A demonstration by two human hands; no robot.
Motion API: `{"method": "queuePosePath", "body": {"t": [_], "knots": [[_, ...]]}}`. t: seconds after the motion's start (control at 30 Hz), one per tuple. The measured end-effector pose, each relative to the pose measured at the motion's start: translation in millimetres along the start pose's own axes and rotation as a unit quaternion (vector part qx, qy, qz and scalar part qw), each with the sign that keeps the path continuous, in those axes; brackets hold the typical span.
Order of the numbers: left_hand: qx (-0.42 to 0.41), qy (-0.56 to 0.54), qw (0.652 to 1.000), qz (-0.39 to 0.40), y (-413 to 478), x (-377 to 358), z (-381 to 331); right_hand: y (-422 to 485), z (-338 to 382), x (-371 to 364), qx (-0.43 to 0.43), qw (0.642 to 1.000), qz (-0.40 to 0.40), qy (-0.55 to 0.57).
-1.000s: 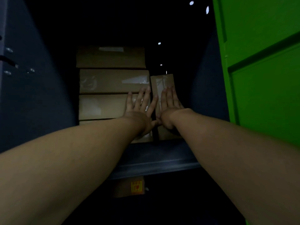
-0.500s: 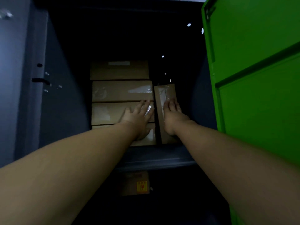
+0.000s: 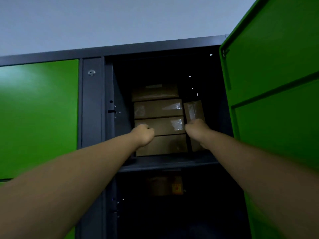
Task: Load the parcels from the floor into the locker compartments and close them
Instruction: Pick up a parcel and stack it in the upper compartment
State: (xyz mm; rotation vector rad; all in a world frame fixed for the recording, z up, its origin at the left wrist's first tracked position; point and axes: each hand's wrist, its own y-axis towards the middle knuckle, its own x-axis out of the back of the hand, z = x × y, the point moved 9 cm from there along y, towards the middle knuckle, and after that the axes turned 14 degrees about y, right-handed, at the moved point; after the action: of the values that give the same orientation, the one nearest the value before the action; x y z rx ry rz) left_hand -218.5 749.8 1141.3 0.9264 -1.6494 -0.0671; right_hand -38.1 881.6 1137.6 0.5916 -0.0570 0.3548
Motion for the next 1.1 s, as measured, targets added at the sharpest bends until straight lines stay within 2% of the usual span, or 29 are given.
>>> {"method": "queuePosePath", "body": {"t": [0.07, 0.17, 0.33, 0.5, 0.6, 0.7, 0.87, 0.93, 1.1], "knots": [[0.026, -0.143, 0.989, -0.014, -27, 10, 13, -26, 4, -6, -0.016, 0.997, -0.019, 0.078], [0.066, -0.284, 0.956, -0.034, -68, 22, 31, -70, 12, -14, -0.036, 0.984, -0.052, 0.164], [0.112, -0.365, 0.921, -0.079, -131, 42, 70, -133, 29, -25, -0.029, 0.969, -0.069, 0.237], [0.165, -0.388, 0.904, -0.077, -202, 38, 123, -203, 8, -63, -0.125, 0.957, -0.009, 0.26], [0.194, -0.363, 0.91, -0.049, -261, 18, 168, -255, -26, -95, -0.174, 0.946, 0.021, 0.273], [0.275, -0.334, 0.901, -0.039, -342, -15, 237, -327, -73, -145, -0.233, 0.933, 0.066, 0.265], [0.427, -0.324, 0.844, -0.01, -486, -72, 331, -452, -155, -232, -0.325, 0.907, 0.147, 0.221], [0.474, -0.33, 0.816, -0.026, -532, -78, 358, -489, -179, -258, -0.349, 0.899, 0.169, 0.202], [0.55, -0.291, 0.779, -0.07, -635, -71, 417, -571, -207, -320, -0.389, 0.871, 0.252, 0.163]]}}
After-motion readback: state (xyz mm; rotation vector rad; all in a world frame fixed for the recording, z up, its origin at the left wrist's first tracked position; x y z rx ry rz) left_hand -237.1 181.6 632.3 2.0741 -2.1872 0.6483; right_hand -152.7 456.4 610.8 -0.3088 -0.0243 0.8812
